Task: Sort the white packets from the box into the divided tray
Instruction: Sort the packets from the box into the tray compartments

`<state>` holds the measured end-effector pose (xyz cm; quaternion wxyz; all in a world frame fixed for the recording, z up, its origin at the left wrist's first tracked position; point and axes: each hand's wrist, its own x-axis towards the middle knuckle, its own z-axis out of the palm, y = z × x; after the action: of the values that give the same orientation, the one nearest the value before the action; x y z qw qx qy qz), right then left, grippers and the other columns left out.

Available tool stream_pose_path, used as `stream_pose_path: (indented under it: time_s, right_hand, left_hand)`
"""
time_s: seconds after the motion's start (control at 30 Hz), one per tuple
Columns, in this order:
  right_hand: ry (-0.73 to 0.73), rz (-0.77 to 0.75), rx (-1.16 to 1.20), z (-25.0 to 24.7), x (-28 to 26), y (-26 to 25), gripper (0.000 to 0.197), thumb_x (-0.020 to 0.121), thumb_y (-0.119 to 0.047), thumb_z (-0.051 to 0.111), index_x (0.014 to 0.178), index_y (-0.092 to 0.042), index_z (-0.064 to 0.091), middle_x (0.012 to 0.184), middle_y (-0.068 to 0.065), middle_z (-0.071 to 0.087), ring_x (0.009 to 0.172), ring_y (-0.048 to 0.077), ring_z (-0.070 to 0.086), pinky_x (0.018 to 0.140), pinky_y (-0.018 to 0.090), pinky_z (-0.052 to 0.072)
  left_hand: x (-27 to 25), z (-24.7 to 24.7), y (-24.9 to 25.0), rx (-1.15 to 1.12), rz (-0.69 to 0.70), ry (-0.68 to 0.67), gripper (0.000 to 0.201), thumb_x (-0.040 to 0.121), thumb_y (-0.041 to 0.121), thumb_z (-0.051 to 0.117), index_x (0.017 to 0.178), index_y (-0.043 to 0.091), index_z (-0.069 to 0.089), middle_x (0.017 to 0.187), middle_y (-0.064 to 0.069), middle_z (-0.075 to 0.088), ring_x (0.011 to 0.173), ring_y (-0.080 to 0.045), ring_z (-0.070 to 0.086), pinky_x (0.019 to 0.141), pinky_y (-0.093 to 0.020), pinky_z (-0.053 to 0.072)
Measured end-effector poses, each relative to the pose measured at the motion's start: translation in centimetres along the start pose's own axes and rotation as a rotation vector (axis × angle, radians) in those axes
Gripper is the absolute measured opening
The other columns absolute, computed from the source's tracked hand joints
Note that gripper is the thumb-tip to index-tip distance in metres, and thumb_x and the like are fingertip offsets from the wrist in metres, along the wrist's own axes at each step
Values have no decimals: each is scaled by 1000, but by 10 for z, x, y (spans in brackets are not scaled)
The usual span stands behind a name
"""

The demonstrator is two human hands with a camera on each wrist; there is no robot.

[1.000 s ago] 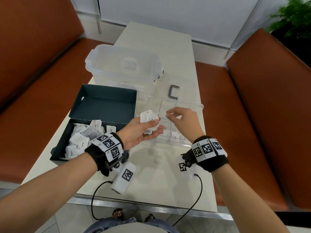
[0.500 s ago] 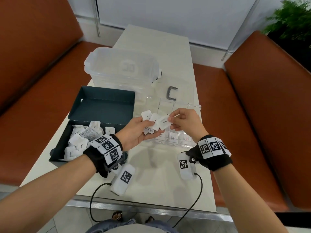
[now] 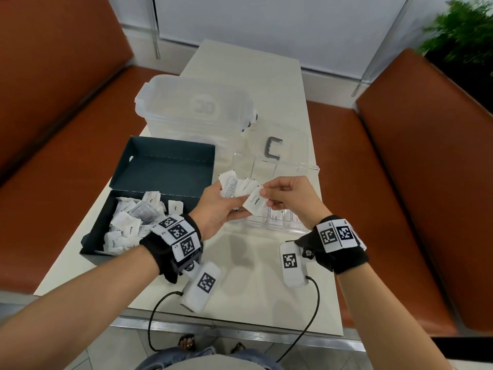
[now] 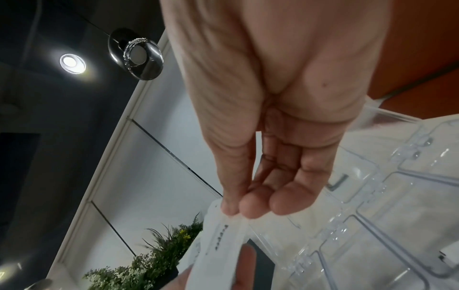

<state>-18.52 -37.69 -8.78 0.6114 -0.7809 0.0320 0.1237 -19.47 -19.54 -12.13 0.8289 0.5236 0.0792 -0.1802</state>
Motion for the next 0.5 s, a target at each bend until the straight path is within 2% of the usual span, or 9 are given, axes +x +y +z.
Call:
stream_pose_path:
  time_s: [0.1,0.2,0.33,0.5]
  right_hand:
    - [39,6,-6,1,-1,1,7,81,-6,74,87,-5,72,68,6,70,56,12,61,60,22,55]
    - [76,-1,-54,0,-1,1,5,81,-6,74,85,-6,73,72,9,71,57,13,61,63,25,57]
    - [105,-16,-65,1,-2,1,6,81,-6,73,87,-4,74,68,6,70,56,13,61,64,27,57]
    - [158,-65,-72,1,-5,2,10,81,-7,73,92,-7,74,62,2,68,55,11,63,64,27,58]
  left_hand:
    - [0,-1,1,-1,-24,-16,28,85,-2,68,109,8,62,101,-11,73,84,-22,73,66,-28,59]
    - [0,-2,3,-68,-71,-27,18,91,6,64,109,7,63,104,-13,74,90,-24,73,66,-31,59]
    - [-1,-3,1,-46,-49,-7,23,88,0,64,111,5,62,109,-15,71,97,-30,70,67,-31,60]
    - [-3,-3,-1,-28,-29,21,26,86,-2,67,111,5,62,107,-14,71,89,-28,69,65,-30,59]
